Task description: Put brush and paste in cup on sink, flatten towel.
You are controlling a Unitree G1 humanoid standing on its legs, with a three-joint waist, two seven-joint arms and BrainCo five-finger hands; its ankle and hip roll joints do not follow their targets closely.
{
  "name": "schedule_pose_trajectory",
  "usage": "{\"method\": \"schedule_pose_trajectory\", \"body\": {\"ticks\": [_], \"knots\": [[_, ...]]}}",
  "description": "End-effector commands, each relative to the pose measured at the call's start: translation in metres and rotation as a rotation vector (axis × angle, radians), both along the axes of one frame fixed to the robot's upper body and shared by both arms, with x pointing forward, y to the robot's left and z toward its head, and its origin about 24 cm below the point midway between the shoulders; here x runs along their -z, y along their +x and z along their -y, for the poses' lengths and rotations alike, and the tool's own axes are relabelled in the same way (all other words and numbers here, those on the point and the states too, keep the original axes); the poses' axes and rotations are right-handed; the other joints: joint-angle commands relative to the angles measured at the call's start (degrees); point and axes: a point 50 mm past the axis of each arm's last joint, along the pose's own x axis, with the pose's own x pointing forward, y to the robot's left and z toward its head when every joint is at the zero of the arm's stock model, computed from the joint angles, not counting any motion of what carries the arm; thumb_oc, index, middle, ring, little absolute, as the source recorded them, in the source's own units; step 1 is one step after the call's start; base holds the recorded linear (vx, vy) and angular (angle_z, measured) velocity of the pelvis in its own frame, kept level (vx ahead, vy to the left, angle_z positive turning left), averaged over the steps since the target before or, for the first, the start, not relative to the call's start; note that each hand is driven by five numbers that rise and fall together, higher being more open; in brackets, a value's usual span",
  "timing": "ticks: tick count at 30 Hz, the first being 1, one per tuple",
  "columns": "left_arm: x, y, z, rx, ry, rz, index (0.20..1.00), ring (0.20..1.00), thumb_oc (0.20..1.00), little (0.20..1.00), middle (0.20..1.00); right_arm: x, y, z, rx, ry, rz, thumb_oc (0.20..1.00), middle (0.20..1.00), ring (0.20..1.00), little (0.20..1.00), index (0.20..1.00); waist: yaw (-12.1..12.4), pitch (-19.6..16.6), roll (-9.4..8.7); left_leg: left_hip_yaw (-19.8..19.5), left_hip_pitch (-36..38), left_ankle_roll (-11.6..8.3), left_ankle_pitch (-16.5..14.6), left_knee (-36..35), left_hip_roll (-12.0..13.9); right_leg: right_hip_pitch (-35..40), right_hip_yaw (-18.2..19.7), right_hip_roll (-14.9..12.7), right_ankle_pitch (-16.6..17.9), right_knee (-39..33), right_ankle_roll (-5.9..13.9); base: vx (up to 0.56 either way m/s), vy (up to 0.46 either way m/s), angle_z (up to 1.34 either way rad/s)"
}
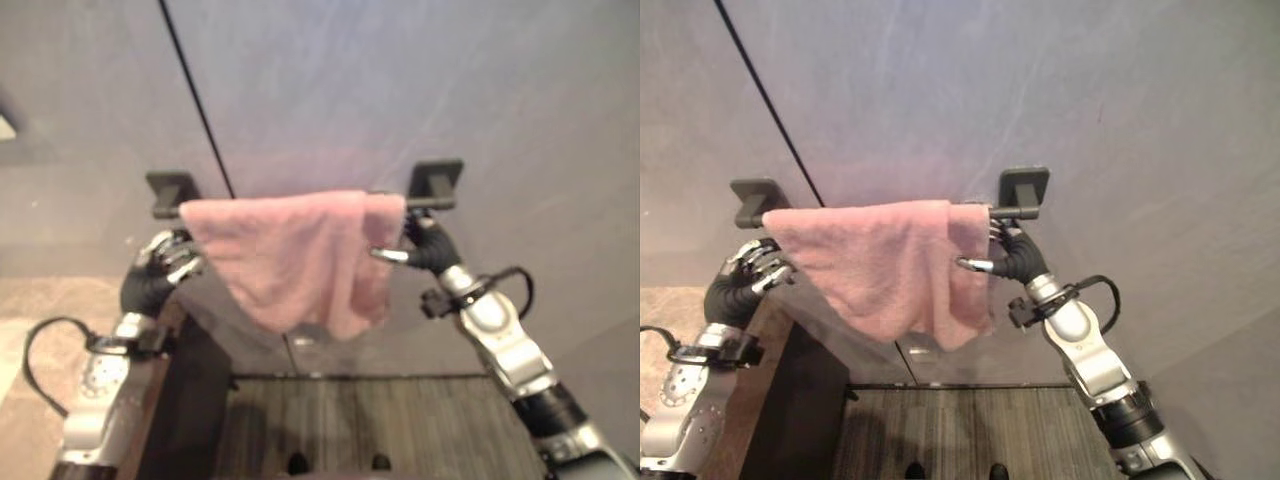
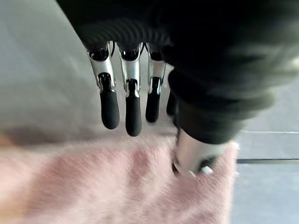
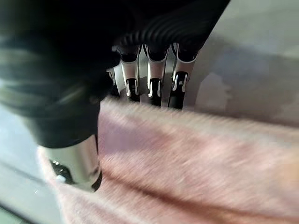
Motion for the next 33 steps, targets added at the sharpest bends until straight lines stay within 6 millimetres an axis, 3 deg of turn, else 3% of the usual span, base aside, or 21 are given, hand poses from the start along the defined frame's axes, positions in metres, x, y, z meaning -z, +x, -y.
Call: {"method": "schedule_pose_trajectory", "body": {"ticks": [1, 4, 6, 14, 16, 18, 19, 21, 22, 24, 25, 27, 29, 30, 33], "knots": [[0.004, -0.001, -0.019, -0.069, 0.114, -0.043, 1.000, 1.000, 1.000, 1.000, 1.000, 0.011, 0.005, 0.028, 0.153, -0.020, -0.035, 1.000, 1.000, 1.000, 1.000, 1.000, 0.47, -1.35, -1.81, -0.35, 2.35, 1.33, -5.74, 0.76, 0.64, -2.08, -3.40, -4.39, 2.14, 0.28, 2.68, -0.04, -0.035, 0.05], [0.017, -0.003, -0.019, -0.080, 0.097, -0.088, 1.000, 1.000, 1.000, 1.000, 1.000, 0.022, 0.003, 0.037, 0.189, -0.027, -0.081, 1.000, 1.000, 1.000, 1.000, 1.000, 0.21, -1.43, -1.68, -0.43, 1.85, 1.22, -5.54, 0.76, 0.67, -2.37, -3.32, -4.42, 2.25, 0.28, 2.69, -0.03, -0.024, 0.02], [0.038, -0.005, -0.016, -0.081, 0.081, -0.171, 1.000, 1.000, 1.000, 1.000, 1.000, 0.041, -0.001, 0.049, 0.244, -0.057, -0.152, 1.000, 1.000, 1.000, 1.000, 1.000, -0.13, -1.52, -1.40, -0.52, 1.21, 1.12, -5.33, 0.76, 0.67, -2.79, -3.36, -4.41, 2.22, 0.28, 2.70, -0.04, -0.041, 0.00], [0.144, -0.023, 0.020, -0.062, 0.009, -0.597, 1.000, 1.000, 1.000, 1.000, 1.000, 0.129, -0.025, 0.085, 0.424, -0.222, -0.522, 1.000, 1.000, 1.000, 1.000, 1.000, -1.75, -2.05, -0.51, -0.37, 0.56, 0.71, -4.87, 0.76, 0.86, -3.03, -3.50, -4.30, 2.09, 0.28, 2.48, -0.02, -0.046, 0.02], [0.180, -0.034, 0.031, -0.077, 0.031, -0.774, 1.000, 1.000, 1.000, 1.000, 1.000, 0.159, -0.038, 0.098, 0.463, -0.370, -0.651, 1.000, 1.000, 1.000, 1.000, 1.000, -2.20, -2.16, -0.44, -0.21, 0.40, 0.36, -4.65, 0.76, 1.09, -3.19, -3.47, -4.08, 1.98, 0.28, 2.32, -0.01, -0.058, -0.04], [0.190, -0.036, 0.037, -0.072, 0.073, -0.820, 1.000, 1.000, 1.000, 1.000, 1.000, 0.171, -0.044, 0.101, 0.470, -0.419, -0.709, 1.000, 1.000, 1.000, 1.000, 1.000, -2.32, -2.45, -0.53, -0.18, 0.16, 0.25, -4.52, 0.76, 1.24, -3.48, -3.39, -3.96, 1.98, 0.28, 2.14, 0.00, -0.059, -0.01], [0.206, -0.045, 0.040, -0.082, 0.114, -0.920, 1.000, 1.000, 1.000, 1.000, 1.000, 0.186, -0.055, 0.106, 0.493, -0.439, -0.793, 1.000, 1.000, 1.000, 1.000, 1.000, -2.51, -2.42, -0.61, -0.31, 0.23, 0.06, -4.37, 0.76, 1.40, -3.38, -3.49, -3.77, 1.91, 0.28, 1.99, 0.00, -0.063, -0.02], [0.218, -0.053, 0.044, -0.077, 0.183, -1.000, 1.000, 1.000, 1.000, 1.000, 1.000, 0.202, -0.066, 0.109, 0.511, -0.453, -0.880, 1.000, 1.000, 1.000, 1.000, 1.000, -2.80, -2.62, -0.70, -0.43, 0.14, -0.21, -4.21, 0.76, 1.65, -3.34, -3.64, -3.60, 1.74, 0.28, 1.81, 0.01, -0.081, 0.05], [0.232, -0.066, 0.045, -0.072, 0.293, -1.114, 1.000, 1.000, 1.000, 1.000, 1.000, 0.225, -0.087, 0.111, 0.545, -0.468, -1.020, 1.000, 1.000, 1.000, 1.000, 1.000, -2.98, -2.80, -0.88, -0.53, 0.17, -0.54, -4.13, 0.76, 2.03, -3.14, -3.79, -3.24, 1.45, 0.28, 1.61, 0.02, -0.109, 0.08], [0.246, -0.089, 0.044, -0.060, 0.411, -1.257, 1.000, 1.000, 1.000, 1.000, 1.000, 0.253, -0.126, 0.114, 0.630, -0.418, -1.244, 1.000, 1.000, 1.000, 1.000, 1.000, -3.08, -3.22, -1.04, -0.56, 0.09, -0.92, -3.96, 0.76, 2.42, -3.16, -3.83, -2.82, 1.15, 0.28, 1.29, 0.02, -0.100, 0.09], [0.246, -0.089, 0.044, -0.060, 0.411, -1.257, 1.000, 1.000, 1.000, 1.000, 1.000, 0.253, -0.126, 0.114, 0.630, -0.418, -1.244, 1.000, 1.000, 1.000, 1.000, 1.000, -3.06, -3.30, -1.05, -0.54, -0.01, -0.91, -3.93, 0.76, 2.41, -3.27, -3.81, -2.82, 1.17, 0.28, 1.29, 0.02, -0.068, 0.08], [0.256, -0.119, 0.041, -0.010, 0.505, -1.389, 1.000, 1.000, 1.000, 1.000, 1.000, 0.268, -0.172, 0.119, 0.680, -0.441, -1.455, 1.000, 1.000, 1.000, 1.000, 1.000, -3.06, -3.57, -0.99, -0.45, 0.27, -1.24, -4.02, 0.76, 2.79, -3.01, -3.98, -2.51, 0.75, 0.28, 1.05, 0.03, -0.059, 0.02], [0.256, -0.119, 0.041, -0.010, 0.505, -1.389, 1.000, 1.000, 1.000, 1.000, 1.000, 0.268, -0.172, 0.119, 0.680, -0.441, -1.455, 1.000, 1.000, 1.000, 1.000, 1.000, -3.04, -3.68, -1.00, -0.43, 0.15, -1.23, -3.99, 0.76, 2.78, -3.14, -3.95, -2.52, 0.77, 0.28, 1.04, 0.03, -0.035, 0.01], [0.259, -0.137, 0.037, -0.005, 0.507, -1.454, 1.000, 1.000, 1.000, 1.000, 1.000, 0.271, -0.187, 0.122, 0.690, -0.469, -1.505, 1.000, 1.000, 1.000, 1.000, 1.000, -2.94, -3.98, -1.11, -0.48, 0.19, -1.37, -3.93, 0.76, 3.00, -3.06, -4.07, -2.28, 0.58, 0.28, 0.91, 0.05, -0.055, 0.00], [0.262, -0.164, 0.028, -0.084, 0.401, -1.545, 1.000, 1.000, 1.000, 1.000, 1.000, 0.274, -0.201, 0.123, 0.723, -0.384, -1.541, 1.000, 1.000, 1.000, 1.000, 1.000, -2.80, -4.25, -1.30, -0.69, 0.12, -1.60, -3.76, 0.76, 3.24, -2.98, -4.31, -2.09, 0.42, 0.28, 0.69, 0.05, -0.052, -0.01]]}}
